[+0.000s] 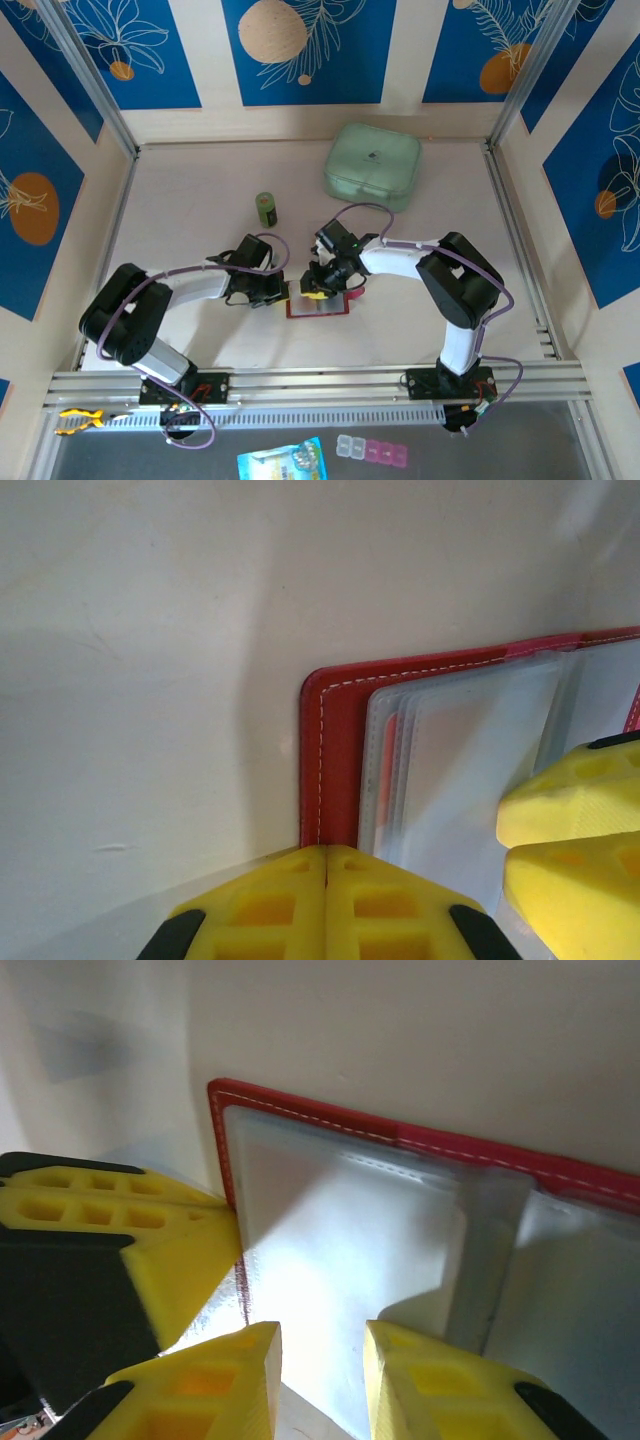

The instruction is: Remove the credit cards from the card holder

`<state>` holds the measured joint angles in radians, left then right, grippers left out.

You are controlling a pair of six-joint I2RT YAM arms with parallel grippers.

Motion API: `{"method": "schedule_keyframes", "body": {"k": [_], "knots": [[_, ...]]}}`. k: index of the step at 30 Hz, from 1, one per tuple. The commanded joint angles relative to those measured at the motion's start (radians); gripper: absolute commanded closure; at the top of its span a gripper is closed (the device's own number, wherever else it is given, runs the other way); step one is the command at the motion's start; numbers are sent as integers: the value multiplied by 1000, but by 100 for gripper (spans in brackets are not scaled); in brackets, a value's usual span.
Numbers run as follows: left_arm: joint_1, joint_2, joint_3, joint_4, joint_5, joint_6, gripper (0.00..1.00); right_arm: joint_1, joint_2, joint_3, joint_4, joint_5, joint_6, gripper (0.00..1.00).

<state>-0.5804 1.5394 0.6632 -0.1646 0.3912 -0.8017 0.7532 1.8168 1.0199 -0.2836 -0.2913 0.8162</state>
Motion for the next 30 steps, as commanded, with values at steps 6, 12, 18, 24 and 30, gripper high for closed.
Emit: {"method": "schedule_keyframes", "body": {"k": [6,12,18,24,30], "knots": [[-7,28,-1,-39,-31,22,100,-14,1,4,-56,15,-31,71],[-7,29,2,-43,-35,24,100,-31,-27,-17,-60,21,-37,71],[-7,25,16,-53,-38,28,100,-48,-37,-36,-51,7,-45,71],[-7,10,35,-66,-46,35,100,-60,-40,-51,-33,-18,-52,72],[-6,-23,56,-70,-40,23,99,-68,-43,-64,-14,-55,-71,72]]}}
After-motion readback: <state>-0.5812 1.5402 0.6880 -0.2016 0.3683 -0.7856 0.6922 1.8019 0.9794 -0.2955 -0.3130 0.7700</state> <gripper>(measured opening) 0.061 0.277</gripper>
